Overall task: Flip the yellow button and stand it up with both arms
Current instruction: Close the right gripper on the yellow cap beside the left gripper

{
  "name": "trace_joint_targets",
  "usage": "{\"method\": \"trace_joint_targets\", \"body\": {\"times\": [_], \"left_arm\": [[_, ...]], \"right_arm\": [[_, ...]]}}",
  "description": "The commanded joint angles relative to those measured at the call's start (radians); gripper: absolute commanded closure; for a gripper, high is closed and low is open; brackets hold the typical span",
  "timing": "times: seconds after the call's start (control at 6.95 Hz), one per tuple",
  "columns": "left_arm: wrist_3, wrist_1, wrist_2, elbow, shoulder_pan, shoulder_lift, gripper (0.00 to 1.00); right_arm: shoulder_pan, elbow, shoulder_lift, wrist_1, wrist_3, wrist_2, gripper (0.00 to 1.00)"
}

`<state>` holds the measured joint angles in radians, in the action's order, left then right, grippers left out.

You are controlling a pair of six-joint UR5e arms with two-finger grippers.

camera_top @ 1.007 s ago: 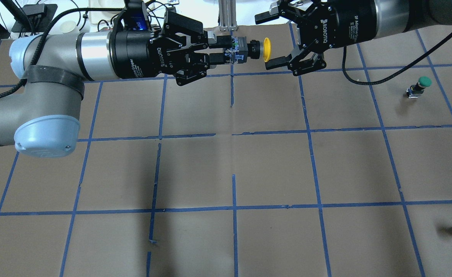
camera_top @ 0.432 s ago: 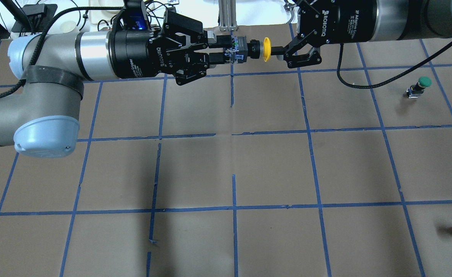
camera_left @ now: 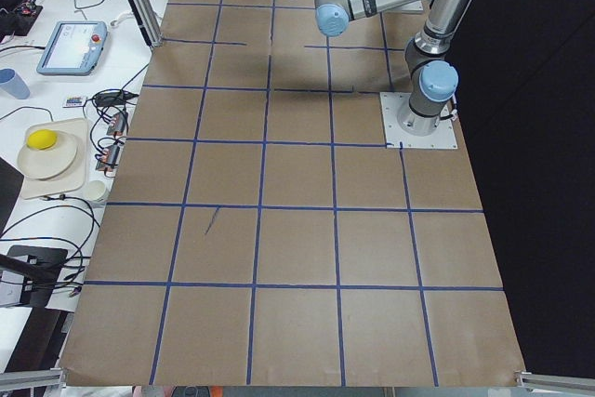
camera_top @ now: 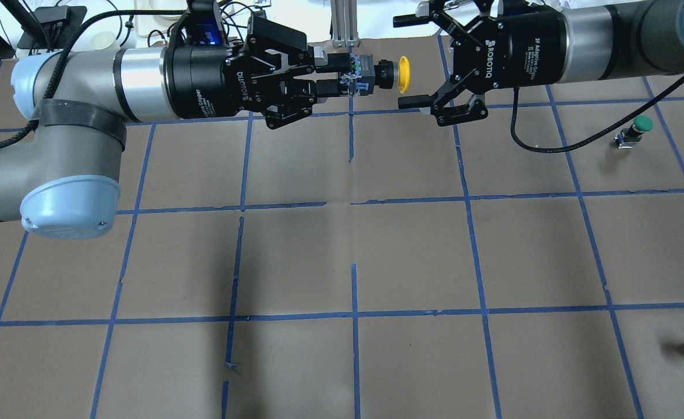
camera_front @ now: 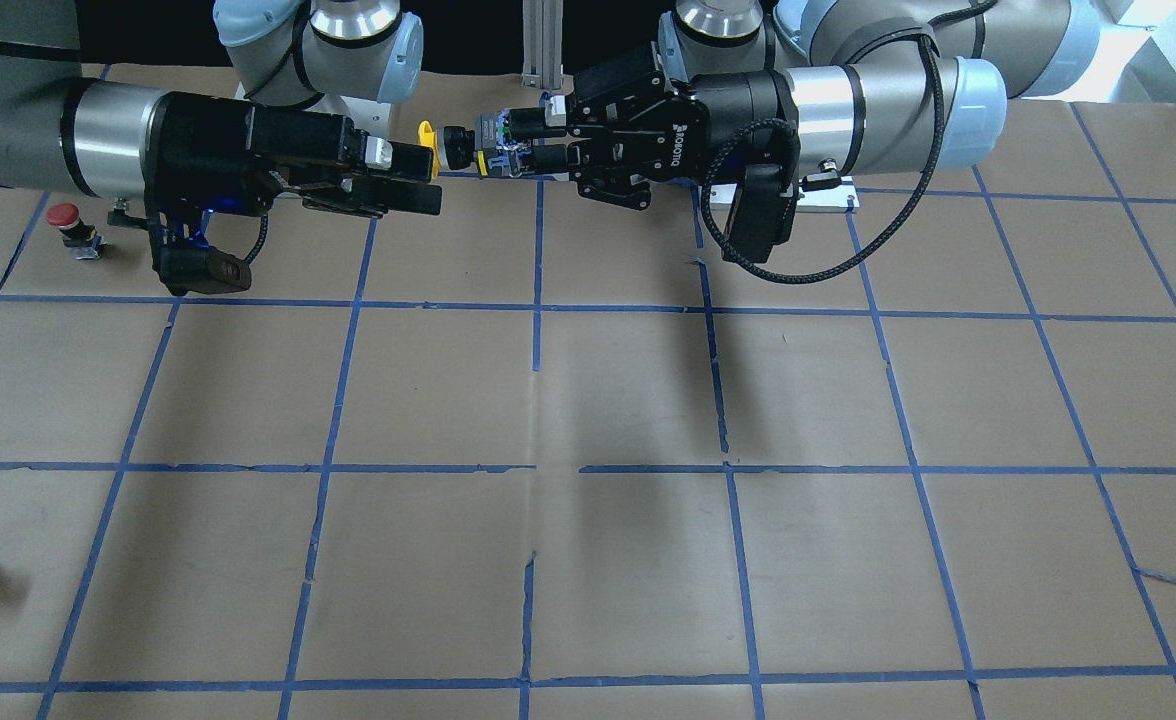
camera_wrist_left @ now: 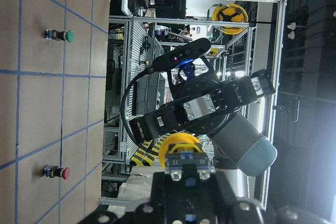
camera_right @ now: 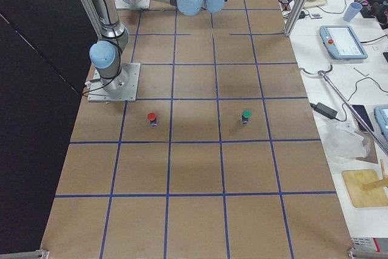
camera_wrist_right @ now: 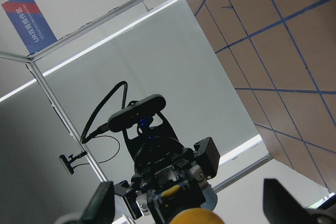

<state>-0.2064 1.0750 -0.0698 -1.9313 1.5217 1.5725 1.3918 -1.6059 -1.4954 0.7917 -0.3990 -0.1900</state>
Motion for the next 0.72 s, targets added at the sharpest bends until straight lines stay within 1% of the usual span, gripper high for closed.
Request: {"method": "trace_joint_targets", "body": {"times": [0.0, 0.14, 0.29, 0.43, 0.58], "left_arm": [[0.001, -0.001, 0.002, -0.002, 0.0, 0.003, 1.0], [0.001, -0.001, 0.002, 0.0, 0.0, 0.004, 1.0], [0.001, -0.001, 0.002, 0.0, 0.0, -0.003, 1.0], [0.001, -0.001, 0.002, -0.005, 0.0, -0.002, 1.0], [0.001, -0.001, 0.002, -0.002, 0.0, -0.003, 1.0]], "right_arm": [[0.001, -0.005, -0.032, -0.026, 0.0, -0.005, 0.03], [0.001, -0.005, -0.039, -0.026, 0.0, -0.005, 0.11], [0.001, -0.006, -0.039, -0.026, -0.001, -0.005, 0.22], [0.001, -0.006, -0.037, -0.025, -0.011, -0.005, 0.27], [0.001, -0.011, -0.036, -0.026, -0.012, -0.014, 0.36]]}}
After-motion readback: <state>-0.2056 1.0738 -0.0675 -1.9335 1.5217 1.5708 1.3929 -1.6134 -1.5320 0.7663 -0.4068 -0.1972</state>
